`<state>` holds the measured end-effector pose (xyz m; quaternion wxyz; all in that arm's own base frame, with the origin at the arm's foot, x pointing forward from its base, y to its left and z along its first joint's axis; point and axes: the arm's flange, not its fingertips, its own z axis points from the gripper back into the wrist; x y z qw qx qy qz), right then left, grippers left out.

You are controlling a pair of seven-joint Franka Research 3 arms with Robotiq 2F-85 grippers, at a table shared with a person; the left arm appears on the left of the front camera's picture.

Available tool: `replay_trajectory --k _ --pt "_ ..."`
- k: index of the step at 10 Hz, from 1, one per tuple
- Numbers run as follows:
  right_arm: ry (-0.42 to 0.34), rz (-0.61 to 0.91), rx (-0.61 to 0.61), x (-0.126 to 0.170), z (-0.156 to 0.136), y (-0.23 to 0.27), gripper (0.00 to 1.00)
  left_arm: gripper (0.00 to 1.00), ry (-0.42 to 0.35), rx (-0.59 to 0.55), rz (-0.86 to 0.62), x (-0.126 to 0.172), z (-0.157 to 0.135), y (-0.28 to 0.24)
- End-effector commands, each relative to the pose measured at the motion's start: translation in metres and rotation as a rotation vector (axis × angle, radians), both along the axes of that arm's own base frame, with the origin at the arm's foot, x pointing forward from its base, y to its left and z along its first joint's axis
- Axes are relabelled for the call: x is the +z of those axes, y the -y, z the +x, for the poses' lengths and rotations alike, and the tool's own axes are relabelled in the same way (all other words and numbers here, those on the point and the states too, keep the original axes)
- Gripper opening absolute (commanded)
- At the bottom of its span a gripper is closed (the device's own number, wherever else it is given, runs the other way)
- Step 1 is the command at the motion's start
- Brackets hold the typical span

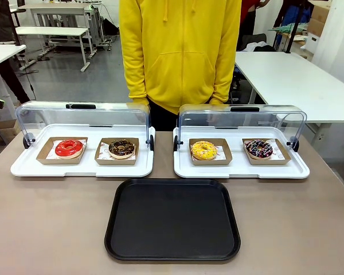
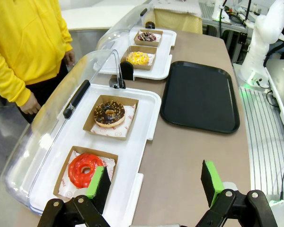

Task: Move the second donut from the left to the tray.
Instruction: Pick up the Paper togo box containing the Donut indicated by the person and place it on the Handle tray.

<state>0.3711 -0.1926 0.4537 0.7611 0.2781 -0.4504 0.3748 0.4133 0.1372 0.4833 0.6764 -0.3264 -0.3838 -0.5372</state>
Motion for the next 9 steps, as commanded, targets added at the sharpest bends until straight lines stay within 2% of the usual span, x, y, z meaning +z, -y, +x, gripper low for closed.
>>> replay_trajectory --k 1,9 --pt "0.029 0.010 0.001 0.0002 0.0026 -0.0003 1.00 1.00 0.002 -0.002 -0.002 0.0028 0.0010 0.0001" --pt "0.029 0.010 0.001 0.0002 0.0026 -0.0003 1.00 1.00 0.002 -0.002 -0.002 0.0028 0.0010 0.0001"
